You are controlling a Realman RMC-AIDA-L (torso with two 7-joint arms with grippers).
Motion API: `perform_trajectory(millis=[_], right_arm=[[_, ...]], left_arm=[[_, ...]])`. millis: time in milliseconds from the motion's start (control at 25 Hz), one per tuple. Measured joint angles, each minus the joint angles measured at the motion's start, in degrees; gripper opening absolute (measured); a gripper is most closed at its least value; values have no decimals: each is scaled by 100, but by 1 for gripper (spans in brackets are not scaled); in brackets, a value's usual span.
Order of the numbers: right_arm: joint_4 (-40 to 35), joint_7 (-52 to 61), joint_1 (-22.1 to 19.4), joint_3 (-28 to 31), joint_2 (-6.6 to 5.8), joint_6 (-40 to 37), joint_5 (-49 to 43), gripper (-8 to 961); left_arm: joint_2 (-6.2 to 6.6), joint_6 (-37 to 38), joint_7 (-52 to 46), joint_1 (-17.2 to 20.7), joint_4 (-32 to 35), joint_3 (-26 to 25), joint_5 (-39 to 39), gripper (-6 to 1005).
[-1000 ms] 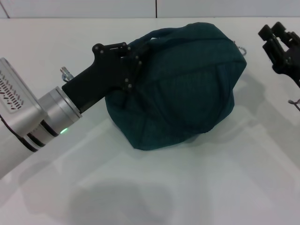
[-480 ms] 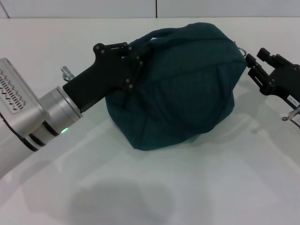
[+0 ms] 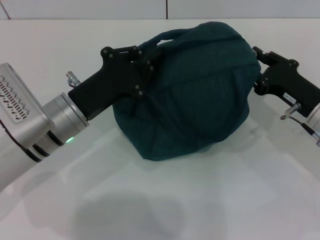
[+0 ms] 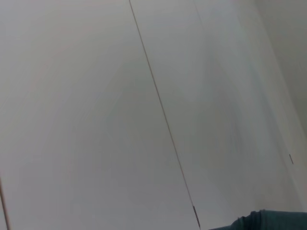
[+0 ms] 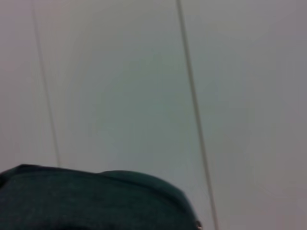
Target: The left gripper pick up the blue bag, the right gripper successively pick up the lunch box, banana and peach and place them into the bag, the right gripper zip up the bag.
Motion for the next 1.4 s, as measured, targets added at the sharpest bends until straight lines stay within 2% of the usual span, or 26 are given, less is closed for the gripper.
perform_trajectory(millis=[120, 320, 560, 760, 1040, 1320, 1400], right_arm=[[-64, -11, 16, -1, 4, 7, -45, 393], [-68, -24, -32, 45, 6, -35, -45, 212], [-67, -287, -119, 107, 8, -24, 10, 51], [-66, -204, -229, 371, 13, 213, 25, 32], [-27, 144, -203, 334, -22, 572, 8, 10], [-20, 402, -326, 360, -46, -54, 21, 18], [-14, 529, -383, 352, -86, -207, 12, 101]], left_arm=[[2, 2, 0, 0, 0, 0, 0, 46], [-1, 5, 0, 11, 0, 0, 0, 47], [-6, -1, -6, 19, 32, -6, 0, 48], [-16, -24, -47, 14, 60, -4, 0, 48], [-16, -53, -353, -64, 53, -1, 0, 49], [-29, -47, -447, 179, 372, -127, -217, 50], [-17, -22, -571, 250, 493, -134, -219, 50]])
